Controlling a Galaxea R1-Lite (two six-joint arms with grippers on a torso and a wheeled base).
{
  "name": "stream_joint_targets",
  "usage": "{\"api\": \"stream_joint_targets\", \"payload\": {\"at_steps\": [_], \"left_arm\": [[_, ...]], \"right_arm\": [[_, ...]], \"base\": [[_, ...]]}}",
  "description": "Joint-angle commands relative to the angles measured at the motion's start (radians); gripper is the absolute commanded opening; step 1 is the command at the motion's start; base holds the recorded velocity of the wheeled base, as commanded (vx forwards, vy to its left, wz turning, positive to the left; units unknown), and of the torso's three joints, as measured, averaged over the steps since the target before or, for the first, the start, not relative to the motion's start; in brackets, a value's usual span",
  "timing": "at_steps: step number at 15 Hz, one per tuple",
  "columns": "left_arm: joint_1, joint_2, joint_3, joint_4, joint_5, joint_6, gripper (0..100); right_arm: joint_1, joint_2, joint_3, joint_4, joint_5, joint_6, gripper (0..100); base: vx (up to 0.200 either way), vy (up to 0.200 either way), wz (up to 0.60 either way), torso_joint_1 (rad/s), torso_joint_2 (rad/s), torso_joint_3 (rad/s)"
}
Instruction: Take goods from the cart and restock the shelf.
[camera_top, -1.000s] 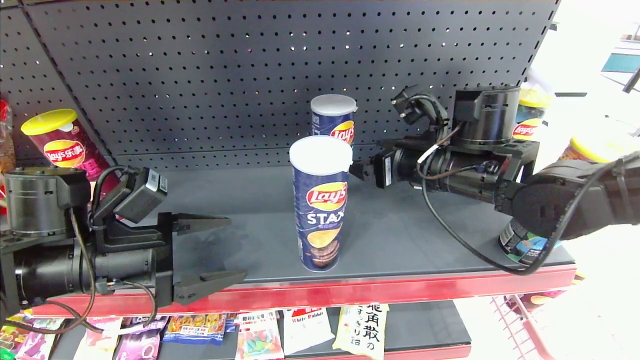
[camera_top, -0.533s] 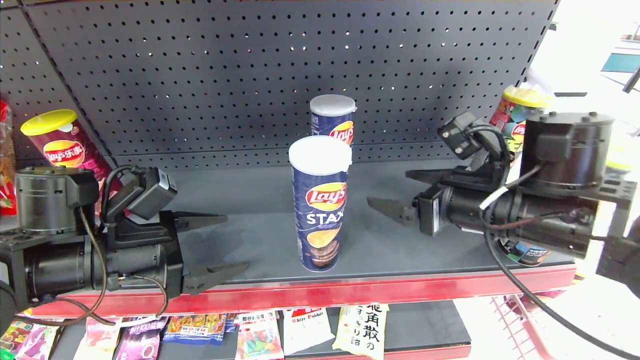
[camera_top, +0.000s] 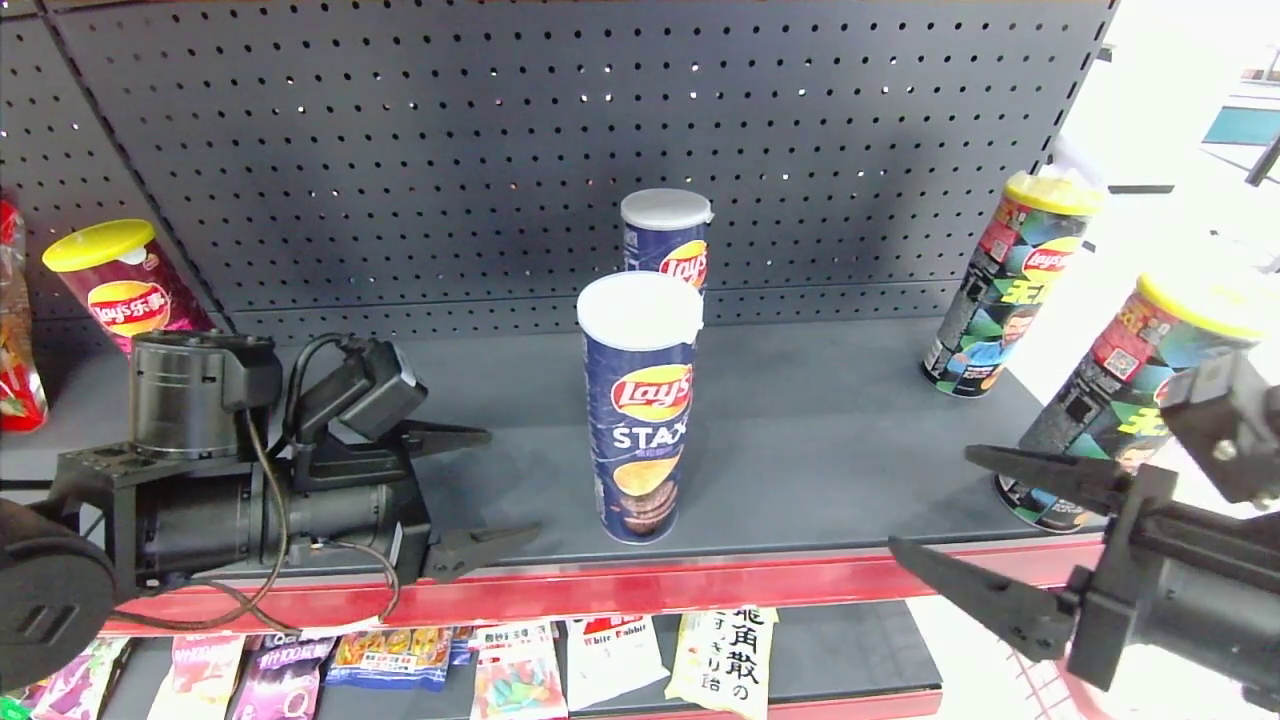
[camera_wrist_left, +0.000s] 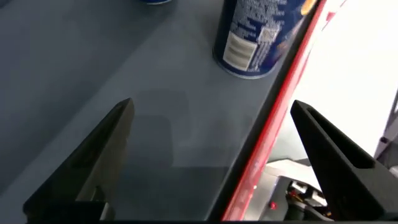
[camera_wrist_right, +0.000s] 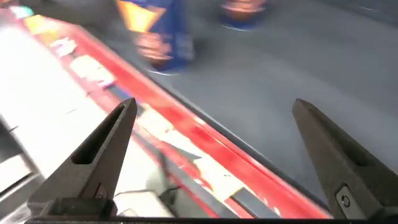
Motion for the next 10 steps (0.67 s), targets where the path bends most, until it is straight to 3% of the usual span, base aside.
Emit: {"api": "stream_joint_targets", "payload": {"at_steps": [1,3,5,10], "left_arm": [[-0.015,0.026,-0.024,0.000,0.009,-0.001,100],[-0.027,0.041,-0.046,0.000,0.034,-0.001,100],[-0.027,0.055,-0.061,0.000,0.036,-0.001,100],[-0.038,0.107,-0.115,0.002,0.042,-0.002,100]], "right_arm": [[-0.107,-0.127,0.031,0.003,-0.029,0.007,100],[-0.297,-0.140,0.034,0.003,-0.024,0.015,100],[-0.397,-0.144,0.040,0.003,-0.012,0.021,100],[-0.521,-0.124,0.040,0.003,-0.012,0.032,100]], "base": [[0.000,0.000,0.00,0.000,0.00,0.000],[0.000,0.000,0.00,0.000,0.00,0.000],[0.000,0.000,0.00,0.000,0.00,0.000],[0.000,0.000,0.00,0.000,0.00,0.000]]}}
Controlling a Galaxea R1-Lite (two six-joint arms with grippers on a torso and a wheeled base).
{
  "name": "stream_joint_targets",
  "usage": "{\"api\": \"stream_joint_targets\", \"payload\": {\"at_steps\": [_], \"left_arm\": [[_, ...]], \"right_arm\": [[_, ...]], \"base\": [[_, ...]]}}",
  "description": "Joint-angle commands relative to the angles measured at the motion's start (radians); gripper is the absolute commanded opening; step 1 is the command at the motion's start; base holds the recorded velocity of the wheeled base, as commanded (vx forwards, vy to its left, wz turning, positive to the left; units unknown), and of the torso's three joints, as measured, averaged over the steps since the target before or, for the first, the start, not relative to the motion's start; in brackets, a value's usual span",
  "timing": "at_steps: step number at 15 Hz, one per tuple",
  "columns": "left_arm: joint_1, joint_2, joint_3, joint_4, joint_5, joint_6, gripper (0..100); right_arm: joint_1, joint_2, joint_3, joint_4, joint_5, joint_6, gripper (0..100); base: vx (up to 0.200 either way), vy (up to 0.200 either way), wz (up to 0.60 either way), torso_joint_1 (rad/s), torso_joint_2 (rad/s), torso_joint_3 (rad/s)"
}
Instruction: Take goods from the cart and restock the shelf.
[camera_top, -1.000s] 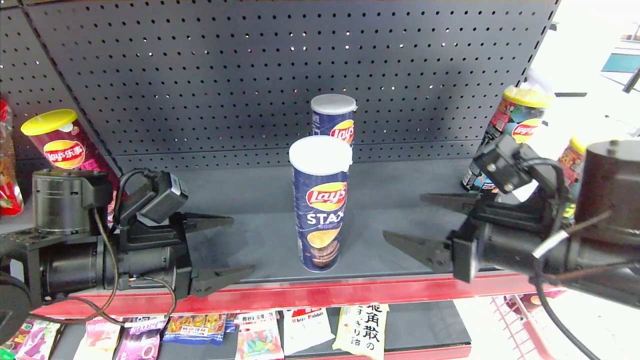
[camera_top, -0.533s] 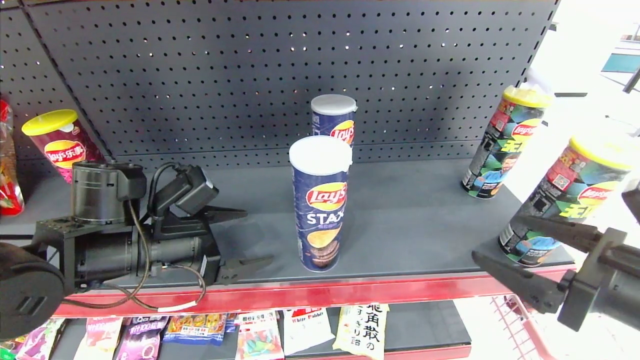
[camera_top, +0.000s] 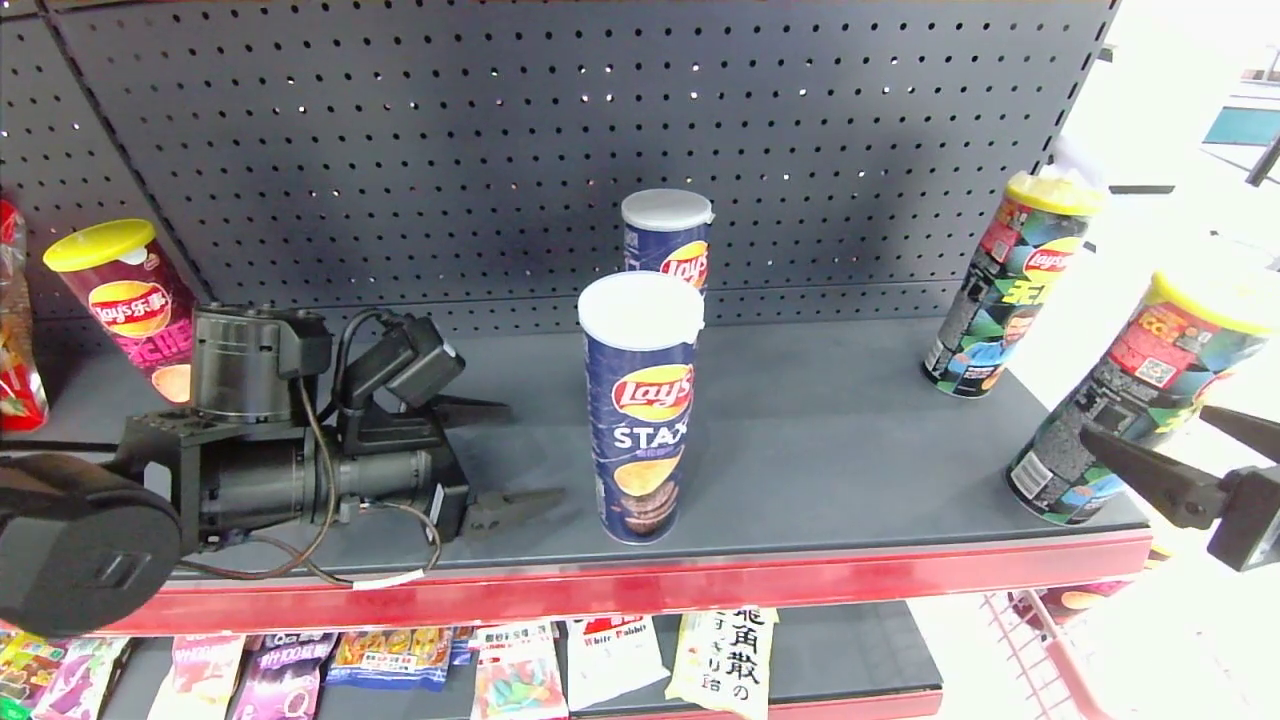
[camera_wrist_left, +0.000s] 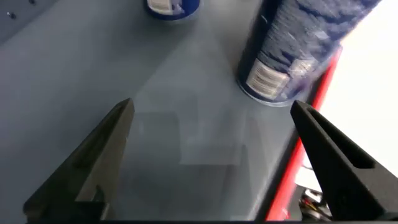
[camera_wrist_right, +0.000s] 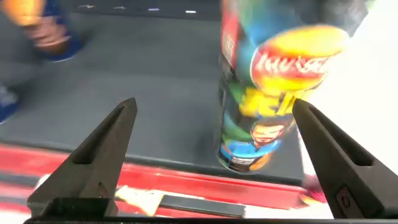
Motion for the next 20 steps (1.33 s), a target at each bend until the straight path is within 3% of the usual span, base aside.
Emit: {"api": "stream_joint_targets", "payload": {"at_steps": [1,7,13,15,19,20], "left_arm": [[-0.010,0.037,-0.027,0.000,-0.001,0.000,100],[-0.022,0.055,-0.047,0.000,-0.001,-0.002,100],[-0.022,0.051,-0.049,0.000,-0.001,-0.008,100],[-0.021,0.047,-0.040,0.000,-0.001,-0.008,100],[-0.019,0.044,-0.026,0.000,-0.001,-0.009,100],[-0.014,0.046,-0.032,0.000,-0.001,-0.011,100]], "right_arm": [[-0.027,0.011,0.001,0.000,0.000,-0.001,100],[-0.032,0.004,-0.002,0.000,0.038,-0.001,100],[0.026,-0.074,0.063,0.001,0.072,-0.004,100],[0.031,-0.140,0.102,0.006,0.136,-0.004,100],[0.022,-0.330,0.135,0.244,0.145,-0.001,100],[-0.015,-0.408,0.116,0.396,0.130,-0.001,100]], "base": [[0.000,0.000,0.00,0.000,0.00,0.000],[0.000,0.000,0.00,0.000,0.00,0.000],[0.000,0.000,0.00,0.000,0.00,0.000],[0.000,0.000,0.00,0.000,0.00,0.000],[0.000,0.000,0.00,0.000,0.00,0.000],[0.000,0.000,0.00,0.000,0.00,0.000]]}}
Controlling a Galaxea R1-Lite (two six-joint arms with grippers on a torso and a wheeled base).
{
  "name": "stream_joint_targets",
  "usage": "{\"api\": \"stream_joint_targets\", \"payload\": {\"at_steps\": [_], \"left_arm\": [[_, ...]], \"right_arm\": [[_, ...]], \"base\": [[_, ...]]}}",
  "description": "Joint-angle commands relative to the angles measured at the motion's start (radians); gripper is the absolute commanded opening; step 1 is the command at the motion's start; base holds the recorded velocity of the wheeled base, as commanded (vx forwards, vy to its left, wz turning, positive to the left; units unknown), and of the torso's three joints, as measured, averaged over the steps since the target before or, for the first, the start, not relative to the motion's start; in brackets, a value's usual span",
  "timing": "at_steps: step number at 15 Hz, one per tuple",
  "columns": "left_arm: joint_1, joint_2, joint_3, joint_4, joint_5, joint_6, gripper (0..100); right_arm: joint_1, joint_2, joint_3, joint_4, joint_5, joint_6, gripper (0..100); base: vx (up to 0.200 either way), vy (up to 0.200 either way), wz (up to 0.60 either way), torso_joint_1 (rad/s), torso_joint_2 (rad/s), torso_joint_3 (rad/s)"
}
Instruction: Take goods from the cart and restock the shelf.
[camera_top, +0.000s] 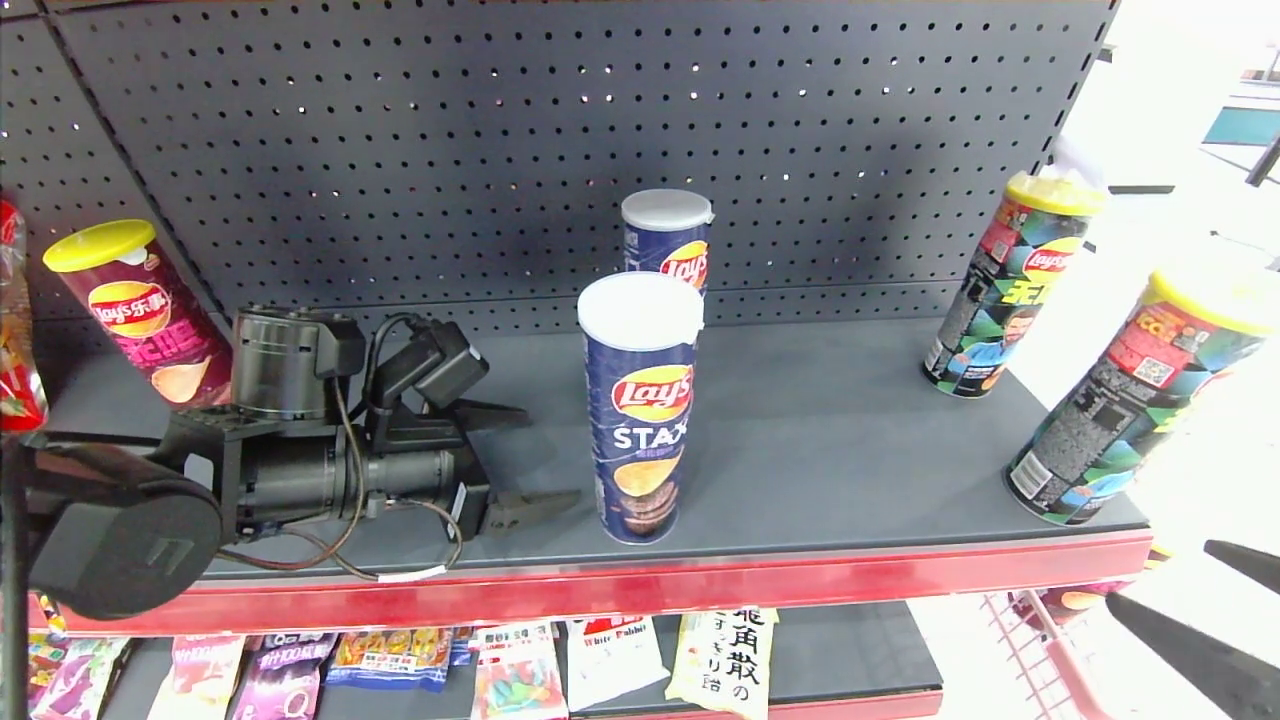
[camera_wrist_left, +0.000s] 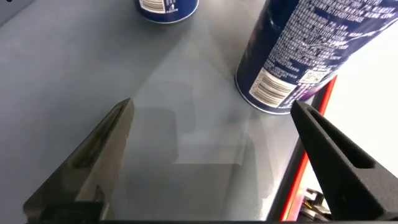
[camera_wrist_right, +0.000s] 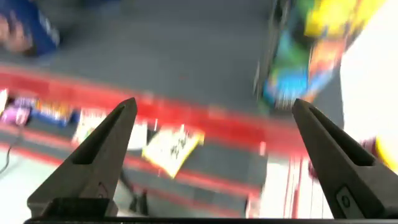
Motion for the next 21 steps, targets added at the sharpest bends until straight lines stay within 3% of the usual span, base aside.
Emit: {"api": "stream_joint_targets", "payload": {"at_steps": [1,6,8,11,14,21], "left_arm": [[0.002,0.000,-0.010,0.000,0.000,-0.005,100],[0.002,0.003,-0.019,0.000,0.001,-0.011,100],[0.001,0.008,-0.020,-0.002,0.000,-0.010,100],[-0.005,0.028,-0.057,0.000,0.000,-0.010,100],[-0.004,0.040,-0.089,0.001,0.001,-0.011,100],[-0.001,0.046,-0.102,0.001,0.000,-0.013,100]], "right_arm": [[-0.085,-0.163,-0.030,0.170,-0.033,0.000,100],[-0.381,0.004,-0.136,0.190,-0.099,0.000,100],[-0.441,0.060,-0.157,0.190,-0.099,-0.001,100],[-0.478,0.147,-0.159,0.176,-0.134,0.000,100],[-0.484,0.262,-0.157,0.076,-0.142,0.000,100],[-0.478,0.423,-0.183,0.029,-0.079,0.000,100]], "base": [[0.000,0.000,0.00,0.000,0.00,0.000],[0.000,0.000,0.00,0.000,0.00,0.000],[0.000,0.000,0.00,0.000,0.00,0.000],[0.000,0.000,0.00,0.000,0.00,0.000],[0.000,0.000,0.00,0.000,0.00,0.000],[0.000,0.000,0.00,0.000,0.00,0.000]]}}
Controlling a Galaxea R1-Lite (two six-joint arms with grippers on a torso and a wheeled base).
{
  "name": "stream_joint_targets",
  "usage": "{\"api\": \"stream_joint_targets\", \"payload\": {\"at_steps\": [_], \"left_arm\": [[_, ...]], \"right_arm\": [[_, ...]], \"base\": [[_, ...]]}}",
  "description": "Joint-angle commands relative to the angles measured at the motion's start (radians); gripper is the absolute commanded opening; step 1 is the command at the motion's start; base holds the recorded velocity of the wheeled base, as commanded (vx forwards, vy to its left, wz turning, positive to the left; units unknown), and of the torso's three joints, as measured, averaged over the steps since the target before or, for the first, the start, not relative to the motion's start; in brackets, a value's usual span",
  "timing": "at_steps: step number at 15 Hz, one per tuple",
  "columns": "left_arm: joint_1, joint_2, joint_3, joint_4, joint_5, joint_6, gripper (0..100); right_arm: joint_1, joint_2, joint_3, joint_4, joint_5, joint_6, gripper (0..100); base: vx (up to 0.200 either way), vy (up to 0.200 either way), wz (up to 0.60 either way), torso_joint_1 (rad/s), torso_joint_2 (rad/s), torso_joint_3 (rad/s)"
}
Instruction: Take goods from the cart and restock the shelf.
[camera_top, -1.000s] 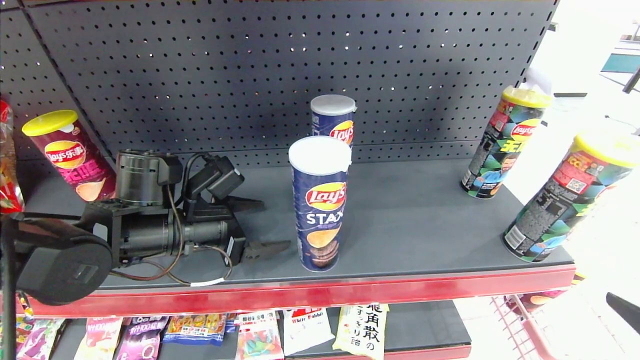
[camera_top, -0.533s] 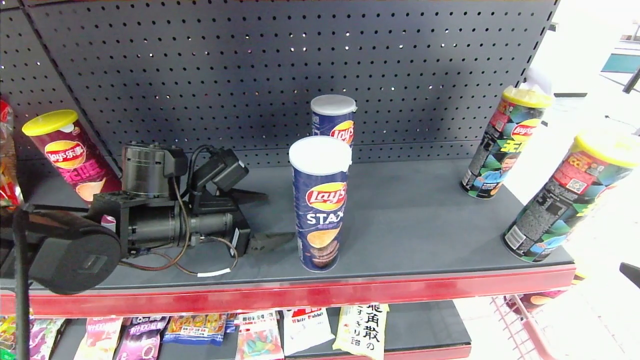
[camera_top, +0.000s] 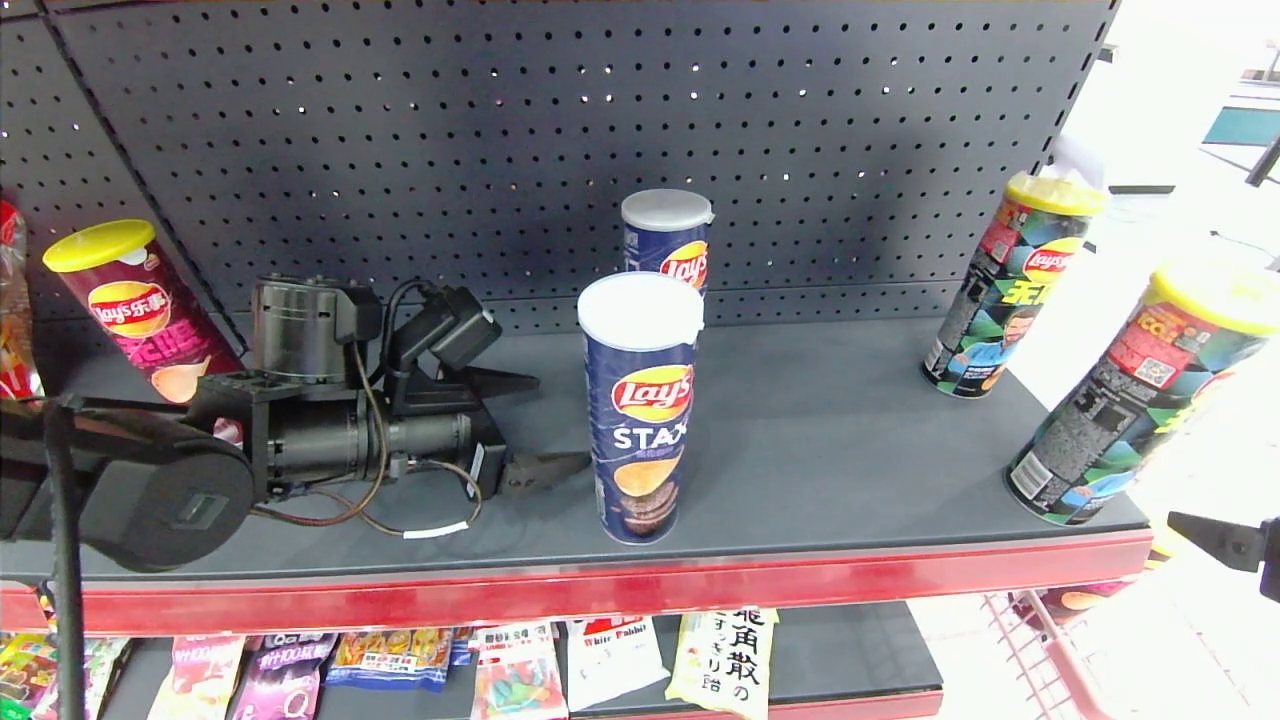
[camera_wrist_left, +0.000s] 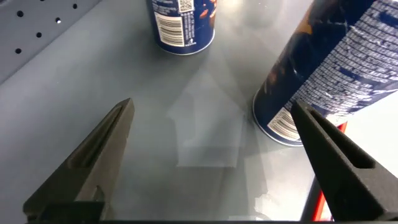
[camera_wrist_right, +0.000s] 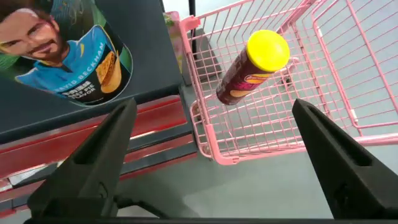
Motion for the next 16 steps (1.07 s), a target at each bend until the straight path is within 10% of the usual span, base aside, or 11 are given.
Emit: {"api": "stream_joint_targets", "payload": {"at_steps": [1,16], "left_arm": [[0.001,0.001,0.001,-0.001,0.000,-0.001,100],[0.001,0.000,-0.005,-0.002,0.000,-0.020,100]], "right_arm": [[0.003,0.069,-0.024,-0.001,0.003,0.000,100],[0.053,0.184,-0.102,-0.001,0.006,0.000,100]], "base": [[0.000,0.000,0.00,0.000,0.00,0.000],[0.000,0.000,0.00,0.000,0.00,0.000]]}}
